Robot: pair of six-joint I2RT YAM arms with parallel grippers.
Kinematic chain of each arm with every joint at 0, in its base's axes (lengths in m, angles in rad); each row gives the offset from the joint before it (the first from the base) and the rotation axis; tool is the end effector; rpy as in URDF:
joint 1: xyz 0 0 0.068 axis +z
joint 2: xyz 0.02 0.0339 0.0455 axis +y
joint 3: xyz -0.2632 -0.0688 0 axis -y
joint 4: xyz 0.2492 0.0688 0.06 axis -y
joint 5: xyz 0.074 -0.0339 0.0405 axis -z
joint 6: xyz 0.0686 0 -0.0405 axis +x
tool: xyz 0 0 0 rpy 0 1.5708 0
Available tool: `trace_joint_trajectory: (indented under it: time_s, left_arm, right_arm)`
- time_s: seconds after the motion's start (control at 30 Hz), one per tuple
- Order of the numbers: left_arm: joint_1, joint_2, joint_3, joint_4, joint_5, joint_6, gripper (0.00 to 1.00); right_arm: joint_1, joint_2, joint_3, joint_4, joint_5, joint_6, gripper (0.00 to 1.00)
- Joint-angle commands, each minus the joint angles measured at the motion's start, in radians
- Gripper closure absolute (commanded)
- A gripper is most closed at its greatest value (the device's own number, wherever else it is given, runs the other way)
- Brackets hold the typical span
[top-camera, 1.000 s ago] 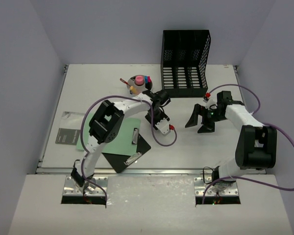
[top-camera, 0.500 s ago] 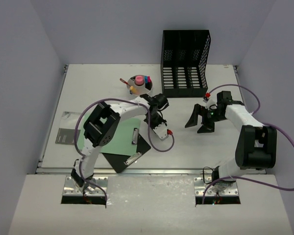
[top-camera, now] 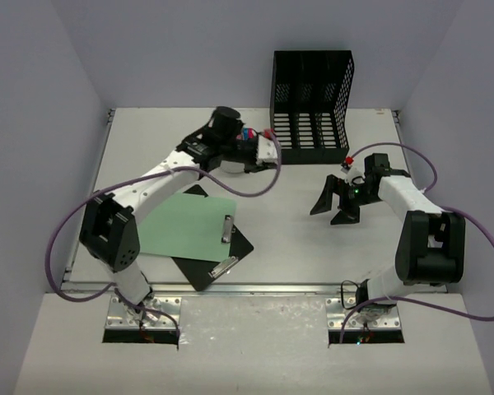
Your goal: Organize the desk
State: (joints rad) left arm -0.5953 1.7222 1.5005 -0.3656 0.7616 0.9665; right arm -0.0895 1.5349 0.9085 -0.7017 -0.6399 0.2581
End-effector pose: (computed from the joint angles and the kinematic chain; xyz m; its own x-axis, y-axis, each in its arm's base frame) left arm 0.3203 -0.2741 0.3089 0.4647 0.4046 -0.7876 0.8784 -0.0982 0.4678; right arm 0.2812 0.0159 0.1538 -0.9530 0.2911 -0.0844 0.1779 0.7627 0.6218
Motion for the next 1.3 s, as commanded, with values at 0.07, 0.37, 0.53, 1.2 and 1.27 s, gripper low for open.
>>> trace_joint_trajectory:
  time_s: [0.07,0.37,0.53,1.2,1.27]
  left_arm:
    - [0.221,-0.035,-0.12,0.678,0.186,-0.817,1.0]
    - [0.33,0.043,-0.226,1.109,0.163,-1.129,1.0]
    - [0.335,0.073,-0.249,1.183,0.128,-1.137,1.0]
    - [0.37,0.177,-0.237,1.127,0.008,-0.917,1.0]
    - [0.373,0.18,-0.24,1.122,0.004,-0.911,1.0]
  right_arm:
    - [-0.006,-0.009,0.026,0.008,-0.038,0.012,0.07]
    - [-0.007,-0.001,0.029,0.005,-0.038,0.009,0.06]
    - [-0.006,0.004,0.032,0.002,-0.032,0.006,0.03]
    - [-0.006,0.022,0.055,-0.013,-0.006,-0.01,0.01]
    - [-0.006,0.025,0.058,-0.015,-0.007,-0.008,0.01]
